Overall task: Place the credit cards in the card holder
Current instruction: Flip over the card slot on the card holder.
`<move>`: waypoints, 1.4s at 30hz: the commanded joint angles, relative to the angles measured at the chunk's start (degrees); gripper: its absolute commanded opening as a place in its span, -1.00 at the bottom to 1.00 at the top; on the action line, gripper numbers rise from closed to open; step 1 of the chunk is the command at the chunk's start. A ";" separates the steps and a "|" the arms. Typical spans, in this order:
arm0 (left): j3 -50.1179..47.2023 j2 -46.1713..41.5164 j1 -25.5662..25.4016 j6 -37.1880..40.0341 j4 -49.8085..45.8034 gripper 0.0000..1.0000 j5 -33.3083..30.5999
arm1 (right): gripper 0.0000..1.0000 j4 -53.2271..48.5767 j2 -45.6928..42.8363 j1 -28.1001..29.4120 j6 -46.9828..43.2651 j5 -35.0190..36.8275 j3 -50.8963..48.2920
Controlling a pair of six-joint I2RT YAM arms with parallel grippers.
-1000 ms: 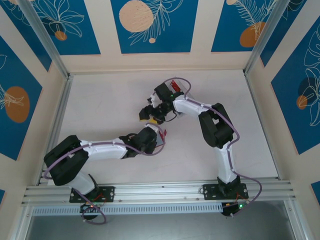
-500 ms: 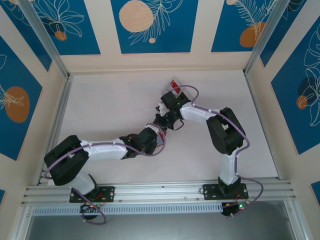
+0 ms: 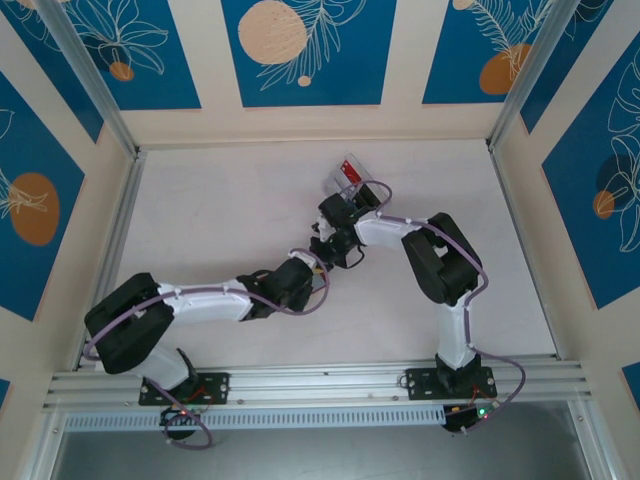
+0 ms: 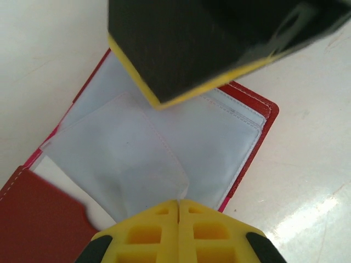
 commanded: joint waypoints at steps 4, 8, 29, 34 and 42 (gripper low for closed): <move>-1.01 -2.11 -0.96 -1.90 0.18 -1.00 -3.00 | -1.00 0.09 2.07 0.31 1.35 1.38 -2.10; -2.24 -3.53 -1.51 -4.21 -0.51 -1.00 -5.68 | -1.00 1.10 2.07 -0.15 2.06 2.15 -3.80; -9.18 -13.80 -7.20 -33.35 -17.00 -0.27 -23.08 | -1.00 1.00 1.84 -0.17 1.18 2.37 -3.71; -12.15 -19.86 -1.64 -32.14 -15.89 -0.25 -15.84 | -1.00 -0.70 0.34 0.55 0.07 4.19 -2.84; -15.96 -30.39 12.88 -27.13 -12.09 -0.65 4.51 | -1.00 -7.13 -3.64 4.83 -4.03 9.81 3.21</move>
